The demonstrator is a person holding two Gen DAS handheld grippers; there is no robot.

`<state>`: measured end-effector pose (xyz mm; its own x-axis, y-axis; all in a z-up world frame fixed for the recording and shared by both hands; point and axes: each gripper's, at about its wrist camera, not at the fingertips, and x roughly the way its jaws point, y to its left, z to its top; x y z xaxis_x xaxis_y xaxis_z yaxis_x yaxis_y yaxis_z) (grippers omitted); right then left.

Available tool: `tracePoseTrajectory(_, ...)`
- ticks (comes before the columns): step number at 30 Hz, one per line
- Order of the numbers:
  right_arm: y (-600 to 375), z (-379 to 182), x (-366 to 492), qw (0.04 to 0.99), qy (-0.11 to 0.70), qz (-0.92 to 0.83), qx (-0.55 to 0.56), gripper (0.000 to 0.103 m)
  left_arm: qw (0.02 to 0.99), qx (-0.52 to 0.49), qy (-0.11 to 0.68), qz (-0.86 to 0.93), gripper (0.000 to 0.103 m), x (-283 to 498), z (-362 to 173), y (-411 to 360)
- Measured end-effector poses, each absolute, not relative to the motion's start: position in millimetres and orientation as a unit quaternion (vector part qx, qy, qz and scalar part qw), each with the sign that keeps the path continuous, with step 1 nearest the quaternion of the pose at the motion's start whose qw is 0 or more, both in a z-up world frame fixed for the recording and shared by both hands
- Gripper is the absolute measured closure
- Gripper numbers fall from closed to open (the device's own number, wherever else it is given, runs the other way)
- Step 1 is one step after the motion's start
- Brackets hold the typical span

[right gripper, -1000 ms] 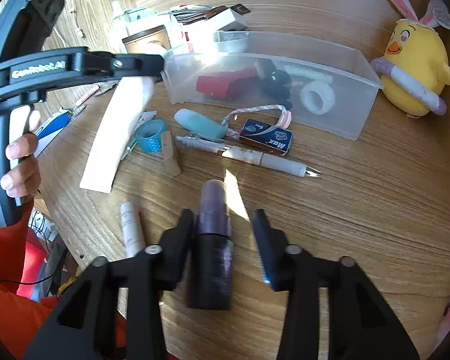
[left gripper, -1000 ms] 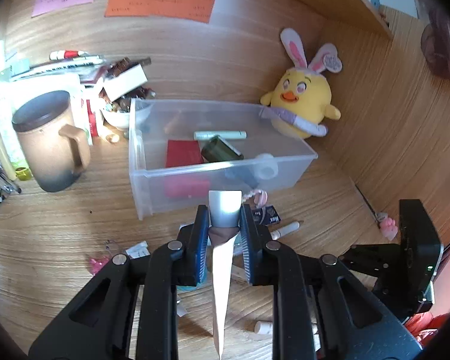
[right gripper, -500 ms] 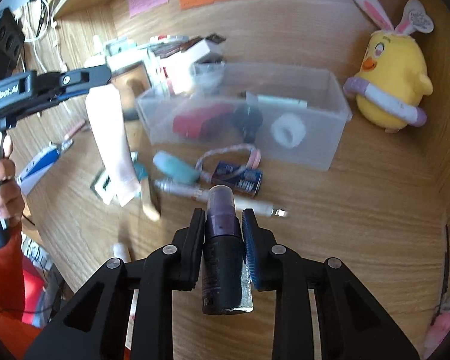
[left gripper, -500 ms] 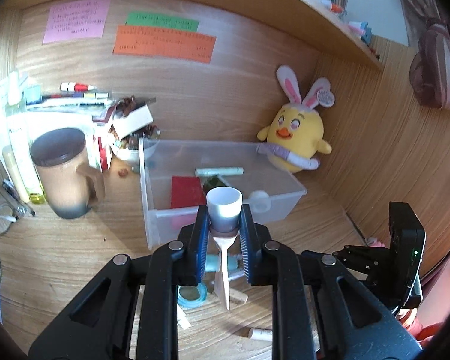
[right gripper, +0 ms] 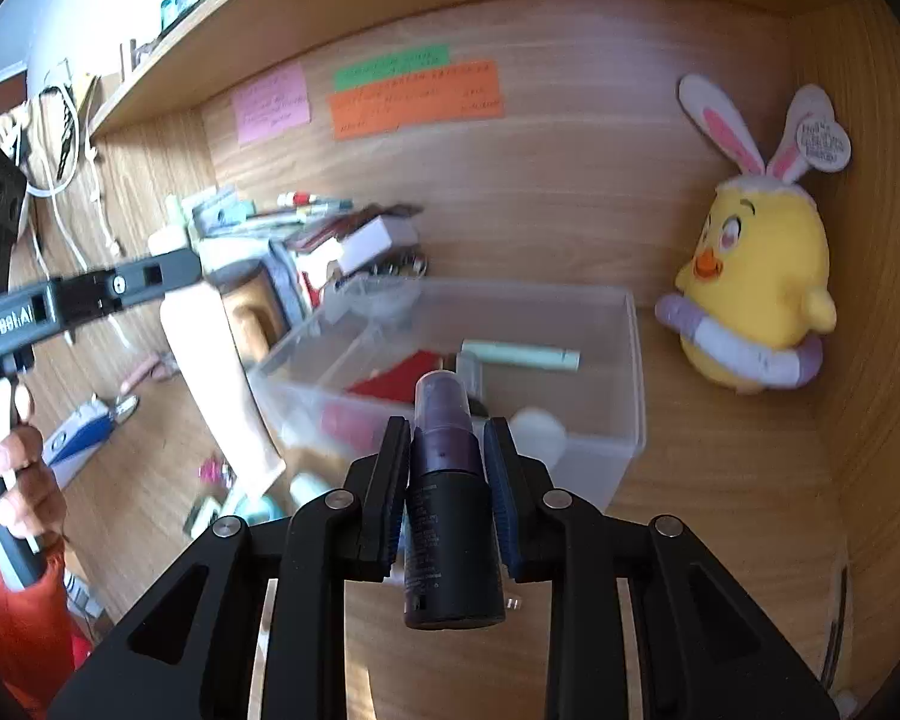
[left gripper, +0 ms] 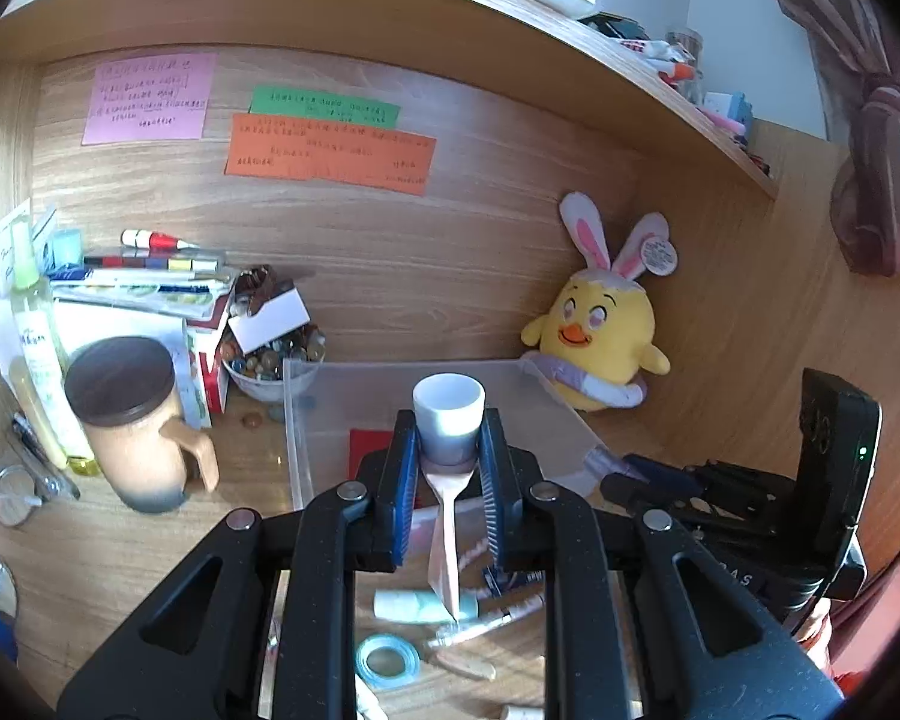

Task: Organize objects
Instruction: 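Place the white tube and purple spray bottle into the clear box, releasing both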

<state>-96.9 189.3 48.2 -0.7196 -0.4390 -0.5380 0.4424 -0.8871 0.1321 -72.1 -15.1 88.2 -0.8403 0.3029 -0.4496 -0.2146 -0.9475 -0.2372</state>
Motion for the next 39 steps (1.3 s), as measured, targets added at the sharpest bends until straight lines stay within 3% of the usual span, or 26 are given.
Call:
tracePoseTrajectory(20,172.9,63.0,-176.7,0.211,0.031,-0.933,0.29,0.08,0.104,-0.233,-0.066,0.965,0.084,-142.9,105.8,-2.1)
tracePoseTrajectory(39,160.8,2.3,-216.6,0.213,0.049,-0.901,0.375,0.08,0.121,-0.335,-0.096,0.929,0.084,-204.8,37.2,0.7)
